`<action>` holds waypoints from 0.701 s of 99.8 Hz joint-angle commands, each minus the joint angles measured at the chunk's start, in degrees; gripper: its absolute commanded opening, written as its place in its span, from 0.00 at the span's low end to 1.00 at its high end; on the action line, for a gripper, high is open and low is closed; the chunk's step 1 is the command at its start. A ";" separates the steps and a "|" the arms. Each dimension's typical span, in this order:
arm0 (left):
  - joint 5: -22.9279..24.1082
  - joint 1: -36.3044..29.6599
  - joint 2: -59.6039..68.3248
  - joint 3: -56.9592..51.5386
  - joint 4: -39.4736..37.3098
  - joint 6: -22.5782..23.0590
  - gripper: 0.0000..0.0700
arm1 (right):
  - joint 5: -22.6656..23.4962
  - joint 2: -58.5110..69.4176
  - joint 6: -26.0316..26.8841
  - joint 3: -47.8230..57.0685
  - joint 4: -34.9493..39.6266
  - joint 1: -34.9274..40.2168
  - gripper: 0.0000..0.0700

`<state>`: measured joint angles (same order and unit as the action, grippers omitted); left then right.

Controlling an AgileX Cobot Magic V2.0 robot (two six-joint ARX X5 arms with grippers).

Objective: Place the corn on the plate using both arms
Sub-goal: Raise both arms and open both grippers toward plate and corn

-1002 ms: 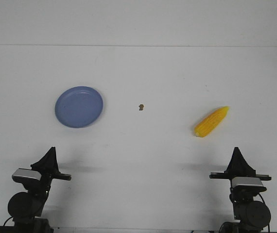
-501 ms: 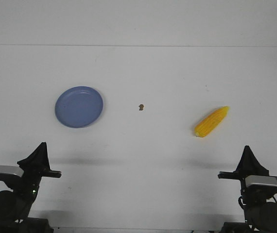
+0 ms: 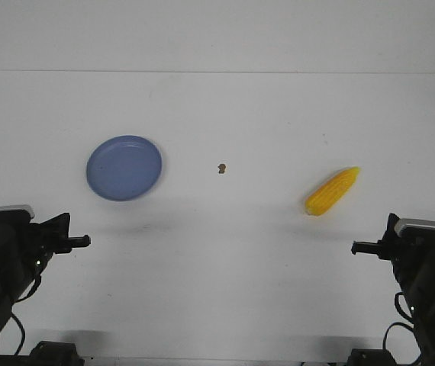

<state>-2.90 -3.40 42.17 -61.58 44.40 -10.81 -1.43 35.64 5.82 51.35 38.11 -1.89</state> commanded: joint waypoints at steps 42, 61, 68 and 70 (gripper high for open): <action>0.13 0.02 3.89 -2.99 1.42 0.90 0.03 | 0.11 7.13 0.39 1.05 1.42 0.04 0.00; 0.15 0.04 3.82 -2.99 1.42 0.81 0.66 | 0.13 7.10 0.39 1.05 1.53 0.04 0.65; 0.15 0.04 3.82 -2.99 1.42 0.85 0.80 | 0.13 7.04 0.39 1.05 1.62 0.04 0.91; 0.15 0.04 3.82 -2.99 1.42 0.85 0.80 | 0.13 7.02 0.42 1.05 1.66 0.04 0.95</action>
<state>-2.90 -3.40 45.69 -63.37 45.93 -10.39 -1.32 42.41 5.82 51.59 40.03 -1.89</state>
